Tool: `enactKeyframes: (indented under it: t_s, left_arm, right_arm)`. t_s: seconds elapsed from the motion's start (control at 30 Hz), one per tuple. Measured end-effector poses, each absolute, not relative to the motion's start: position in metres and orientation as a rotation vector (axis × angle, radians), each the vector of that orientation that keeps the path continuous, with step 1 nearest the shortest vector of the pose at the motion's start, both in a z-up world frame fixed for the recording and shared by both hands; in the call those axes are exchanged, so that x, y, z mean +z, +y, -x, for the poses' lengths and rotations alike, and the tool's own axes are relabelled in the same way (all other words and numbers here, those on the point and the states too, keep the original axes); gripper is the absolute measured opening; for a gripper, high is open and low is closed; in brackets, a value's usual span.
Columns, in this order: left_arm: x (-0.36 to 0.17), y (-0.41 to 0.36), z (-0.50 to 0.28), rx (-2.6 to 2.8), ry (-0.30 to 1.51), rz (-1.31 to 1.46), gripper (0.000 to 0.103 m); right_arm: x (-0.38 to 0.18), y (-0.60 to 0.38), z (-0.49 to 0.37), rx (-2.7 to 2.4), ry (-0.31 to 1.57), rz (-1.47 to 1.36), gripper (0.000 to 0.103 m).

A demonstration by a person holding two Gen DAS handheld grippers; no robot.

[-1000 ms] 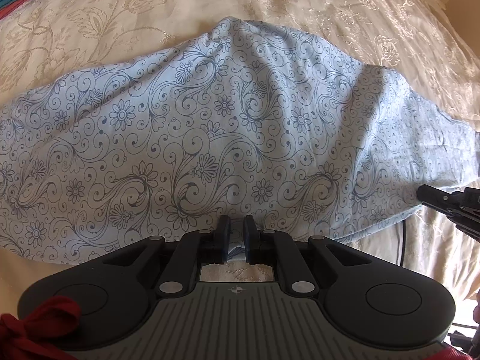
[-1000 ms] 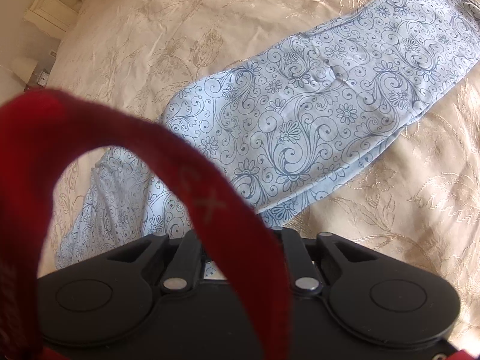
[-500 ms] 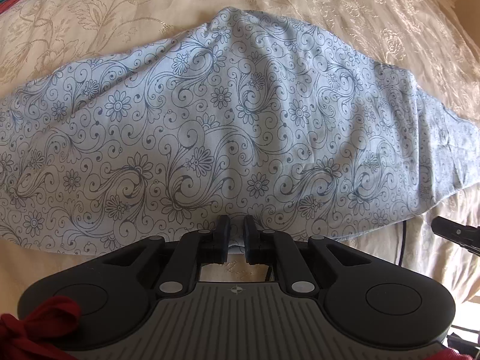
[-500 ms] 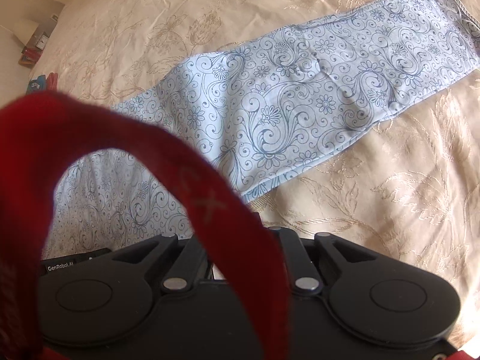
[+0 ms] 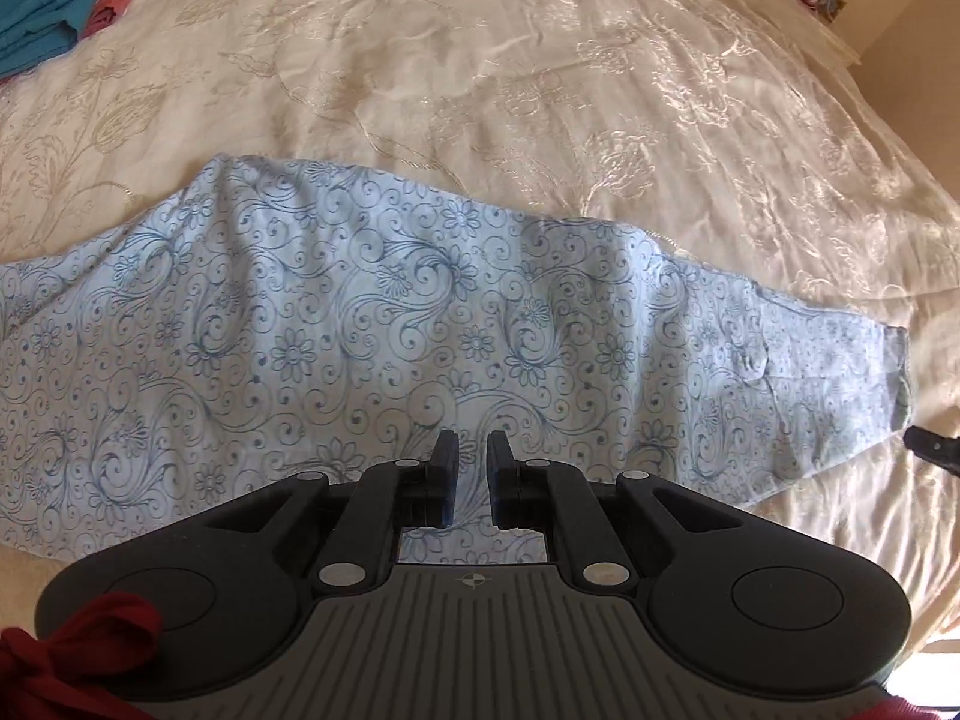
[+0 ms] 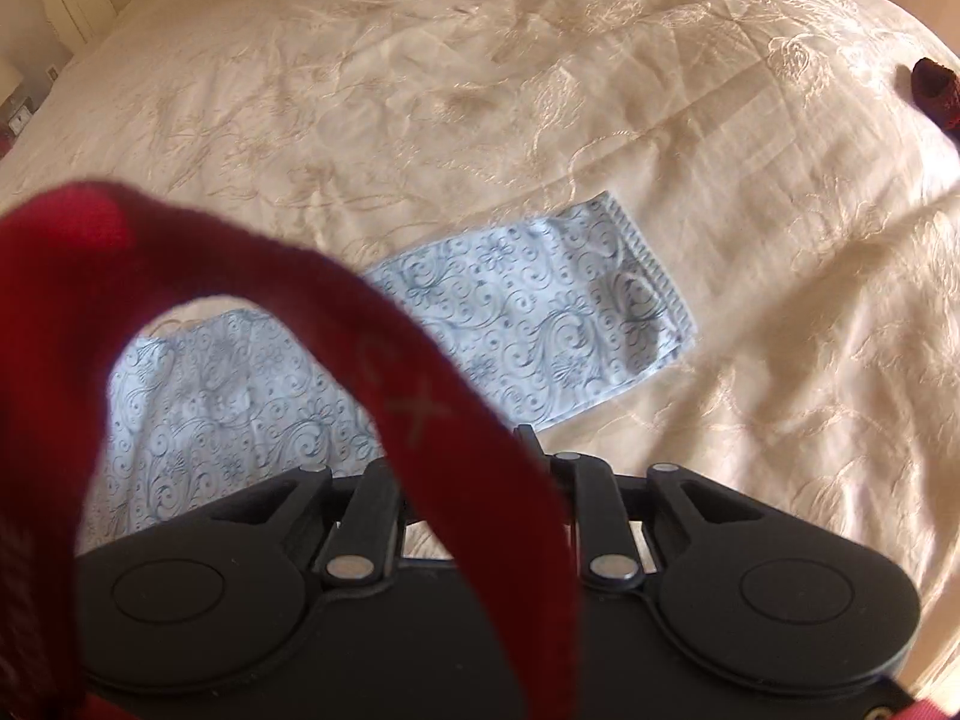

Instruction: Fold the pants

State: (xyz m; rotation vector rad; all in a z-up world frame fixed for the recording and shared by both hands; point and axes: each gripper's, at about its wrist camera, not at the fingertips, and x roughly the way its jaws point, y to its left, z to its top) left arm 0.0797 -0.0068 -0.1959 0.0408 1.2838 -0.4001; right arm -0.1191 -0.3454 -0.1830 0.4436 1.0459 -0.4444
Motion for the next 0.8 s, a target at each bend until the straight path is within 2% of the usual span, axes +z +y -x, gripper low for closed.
enactKeyframes:
  t_s: [0.03,0.13,0.27,0.63,0.7,0.77,0.8]
  left_arm:
    - [-0.203,-0.013,-0.078,-0.391,1.292,-0.069,0.011]
    - [-0.220,-0.015,-0.074,-0.326,1.335,-0.130,0.011]
    - [-0.222,-0.006,-0.075,-0.263,1.355,-0.080,0.011]
    - [-0.223,-0.016,-0.079,-0.214,1.377,-0.107,0.011]
    - [-0.223,-0.015,-0.079,-0.215,1.376,-0.111,0.011]
    - [-0.224,-0.016,-0.079,-0.215,1.376,-0.114,0.011]
    - [-0.224,-0.016,-0.079,-0.214,1.377,-0.116,0.011]
  right_arm:
    - [-0.183,-0.356,0.118,-0.443,1.041,-0.417,0.040]
    - [-0.183,-0.378,0.113,-0.430,1.032,-0.339,0.042]
    - [-0.188,-0.403,0.101,-0.391,1.027,-0.249,0.052]
    - [-0.242,-0.434,0.073,-0.120,1.136,-0.348,0.054]
    - [-0.244,-0.438,0.072,-0.084,1.136,-0.390,0.051]
    - [-0.247,-0.444,0.070,-0.012,1.138,-0.500,0.020]
    - [-0.247,-0.445,0.070,0.003,1.142,-0.544,0.019]
